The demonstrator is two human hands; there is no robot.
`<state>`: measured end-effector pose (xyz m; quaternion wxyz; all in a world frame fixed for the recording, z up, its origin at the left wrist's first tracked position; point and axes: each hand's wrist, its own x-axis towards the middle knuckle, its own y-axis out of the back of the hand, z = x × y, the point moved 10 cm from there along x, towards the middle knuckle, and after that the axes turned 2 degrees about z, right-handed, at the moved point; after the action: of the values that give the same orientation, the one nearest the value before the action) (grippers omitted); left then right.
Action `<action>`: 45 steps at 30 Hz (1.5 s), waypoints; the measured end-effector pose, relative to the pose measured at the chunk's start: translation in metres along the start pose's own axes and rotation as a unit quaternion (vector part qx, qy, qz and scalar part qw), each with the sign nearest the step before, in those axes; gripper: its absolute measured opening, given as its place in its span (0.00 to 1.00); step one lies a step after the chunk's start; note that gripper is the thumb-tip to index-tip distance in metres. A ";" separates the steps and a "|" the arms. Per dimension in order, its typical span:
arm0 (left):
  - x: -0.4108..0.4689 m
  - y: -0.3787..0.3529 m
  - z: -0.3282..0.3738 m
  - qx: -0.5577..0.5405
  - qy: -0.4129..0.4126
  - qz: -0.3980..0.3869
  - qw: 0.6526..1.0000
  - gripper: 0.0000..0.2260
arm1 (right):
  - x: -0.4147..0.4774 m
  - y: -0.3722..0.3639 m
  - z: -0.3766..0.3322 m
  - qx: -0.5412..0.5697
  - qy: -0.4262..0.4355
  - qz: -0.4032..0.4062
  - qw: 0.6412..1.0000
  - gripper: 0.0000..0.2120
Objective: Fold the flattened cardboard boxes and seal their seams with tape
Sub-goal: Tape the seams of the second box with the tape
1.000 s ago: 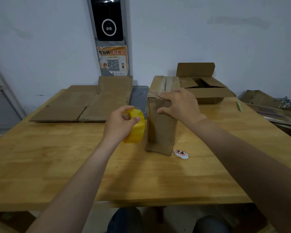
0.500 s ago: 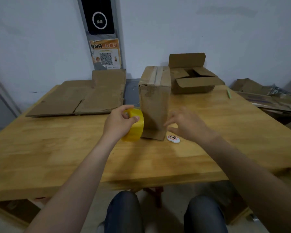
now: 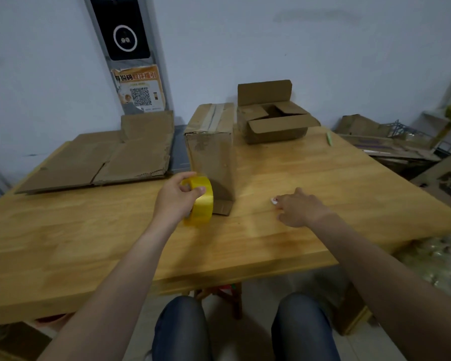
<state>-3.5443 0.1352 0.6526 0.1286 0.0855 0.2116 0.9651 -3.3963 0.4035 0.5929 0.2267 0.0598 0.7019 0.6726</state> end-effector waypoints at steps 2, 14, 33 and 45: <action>0.005 0.006 0.002 0.018 -0.009 0.015 1.000 0.19 | -0.003 0.012 -0.001 0.001 0.009 0.018 1.000 0.19; 0.053 0.058 0.033 0.072 -0.064 0.093 0.991 0.19 | -0.003 0.169 -0.090 0.212 0.138 0.294 0.922 0.32; 0.076 0.035 0.065 -0.086 -0.074 0.029 0.993 0.19 | 0.021 0.178 -0.109 0.281 0.108 0.284 0.910 0.23; 0.001 0.055 0.070 -0.043 -0.076 -0.007 0.996 0.18 | -0.052 0.165 -0.124 0.233 0.115 0.284 0.923 0.22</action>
<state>-3.5412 0.1142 0.7390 0.1549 0.1519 0.1602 0.9630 -3.4354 0.2842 0.7647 -0.0770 0.2300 0.8137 0.5283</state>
